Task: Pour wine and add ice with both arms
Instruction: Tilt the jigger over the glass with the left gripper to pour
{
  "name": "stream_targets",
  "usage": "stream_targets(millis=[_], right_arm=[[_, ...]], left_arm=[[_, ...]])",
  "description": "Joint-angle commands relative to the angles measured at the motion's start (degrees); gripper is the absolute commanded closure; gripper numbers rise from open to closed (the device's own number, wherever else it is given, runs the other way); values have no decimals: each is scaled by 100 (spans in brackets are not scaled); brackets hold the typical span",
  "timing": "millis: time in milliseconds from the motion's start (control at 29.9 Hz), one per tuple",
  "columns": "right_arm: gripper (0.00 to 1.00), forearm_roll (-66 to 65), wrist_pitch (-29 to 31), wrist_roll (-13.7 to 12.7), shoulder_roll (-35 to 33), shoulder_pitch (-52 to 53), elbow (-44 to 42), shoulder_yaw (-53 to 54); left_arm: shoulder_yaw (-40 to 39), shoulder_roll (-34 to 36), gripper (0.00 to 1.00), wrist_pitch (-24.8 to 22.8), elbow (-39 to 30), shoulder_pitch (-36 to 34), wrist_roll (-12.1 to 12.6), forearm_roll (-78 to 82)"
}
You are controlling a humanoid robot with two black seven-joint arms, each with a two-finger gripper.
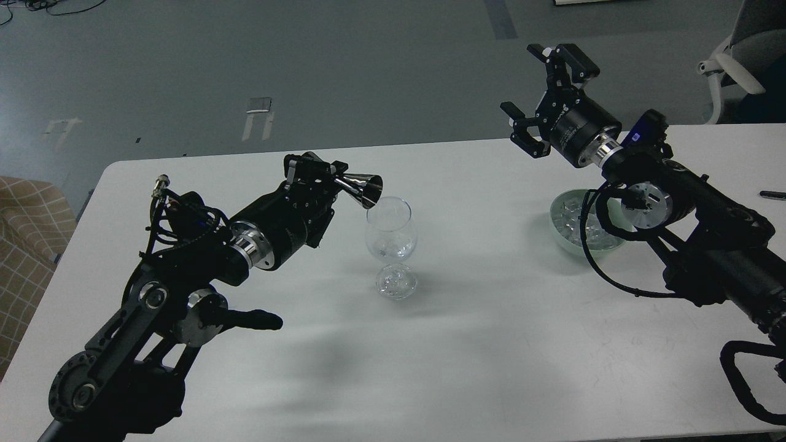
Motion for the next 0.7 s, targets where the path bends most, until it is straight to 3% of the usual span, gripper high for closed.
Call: stream_targets(millis=[0,668], right_arm=[[0,0,0,0,0,-1,0,0],[0,0,0,0,0,-45,0,9]], left_arm=[[2,9,86,-21,1,-52,9,41],[11,-61,86,-399,1,-149,58,357]])
